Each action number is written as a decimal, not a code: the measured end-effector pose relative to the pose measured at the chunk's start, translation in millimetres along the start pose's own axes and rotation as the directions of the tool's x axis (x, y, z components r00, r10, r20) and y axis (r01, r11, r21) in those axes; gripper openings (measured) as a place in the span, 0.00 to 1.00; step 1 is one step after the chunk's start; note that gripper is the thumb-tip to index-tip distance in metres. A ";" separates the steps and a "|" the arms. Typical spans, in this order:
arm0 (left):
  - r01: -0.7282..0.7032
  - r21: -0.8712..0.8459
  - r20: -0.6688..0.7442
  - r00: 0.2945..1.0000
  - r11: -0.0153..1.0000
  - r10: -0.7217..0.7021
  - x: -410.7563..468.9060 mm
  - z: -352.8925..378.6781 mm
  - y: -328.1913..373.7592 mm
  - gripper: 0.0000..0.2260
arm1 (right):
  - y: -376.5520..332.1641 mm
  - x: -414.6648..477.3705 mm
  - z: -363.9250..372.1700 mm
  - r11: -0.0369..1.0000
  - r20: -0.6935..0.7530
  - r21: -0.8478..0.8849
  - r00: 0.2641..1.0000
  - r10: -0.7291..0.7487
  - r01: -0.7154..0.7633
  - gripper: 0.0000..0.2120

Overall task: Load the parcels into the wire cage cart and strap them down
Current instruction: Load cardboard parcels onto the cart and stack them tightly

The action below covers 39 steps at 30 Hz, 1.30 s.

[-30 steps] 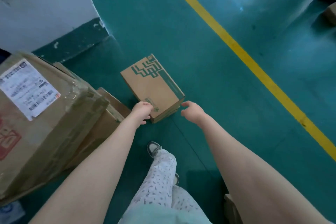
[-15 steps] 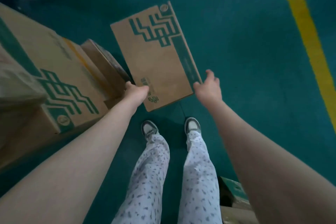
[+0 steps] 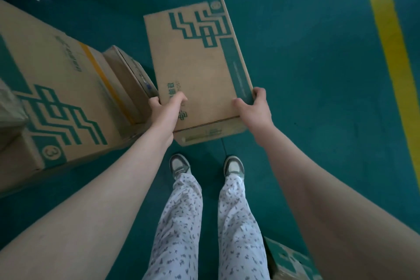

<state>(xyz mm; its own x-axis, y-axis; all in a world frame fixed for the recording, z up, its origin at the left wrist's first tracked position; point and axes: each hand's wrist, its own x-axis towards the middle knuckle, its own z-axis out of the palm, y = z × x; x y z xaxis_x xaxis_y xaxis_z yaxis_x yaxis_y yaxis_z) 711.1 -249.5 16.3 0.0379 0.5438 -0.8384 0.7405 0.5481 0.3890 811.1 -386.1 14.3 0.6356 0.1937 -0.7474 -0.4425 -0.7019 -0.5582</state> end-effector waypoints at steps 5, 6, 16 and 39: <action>-0.084 -0.034 0.019 0.996 0.996 0.085 -48.6 -17.2 49.7 0.24 | -52.9 -24.6 -32.4 0.998 -0.016 -0.046 0.999 -0.052 0.051 0.21; -0.090 -0.049 0.019 0.996 0.995 0.091 -58.2 -22.8 58.4 0.26 | -64.4 -32.4 -39.1 0.996 -0.014 -0.050 0.997 -0.071 0.070 0.21; -0.305 -0.337 0.033 0.942 0.891 0.335 -186.3 -82.4 135.5 0.32 | -202.5 -144.0 -120.3 0.927 -0.054 -0.030 0.925 -0.375 0.374 0.14; -0.671 -0.563 -0.537 0.741 0.483 0.403 -388.7 -363.5 104.7 0.28 | -353.2 -412.9 -8.4 0.559 0.318 0.098 0.506 -0.802 0.823 0.13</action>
<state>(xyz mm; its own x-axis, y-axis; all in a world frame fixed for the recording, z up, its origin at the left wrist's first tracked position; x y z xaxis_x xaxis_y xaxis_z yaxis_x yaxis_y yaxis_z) 530.1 -172.4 521.7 -0.0342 0.9651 -0.2595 -0.0457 0.2579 0.9651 710.3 -223.9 523.1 0.4753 0.8787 -0.0456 0.2140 -0.1657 -0.9627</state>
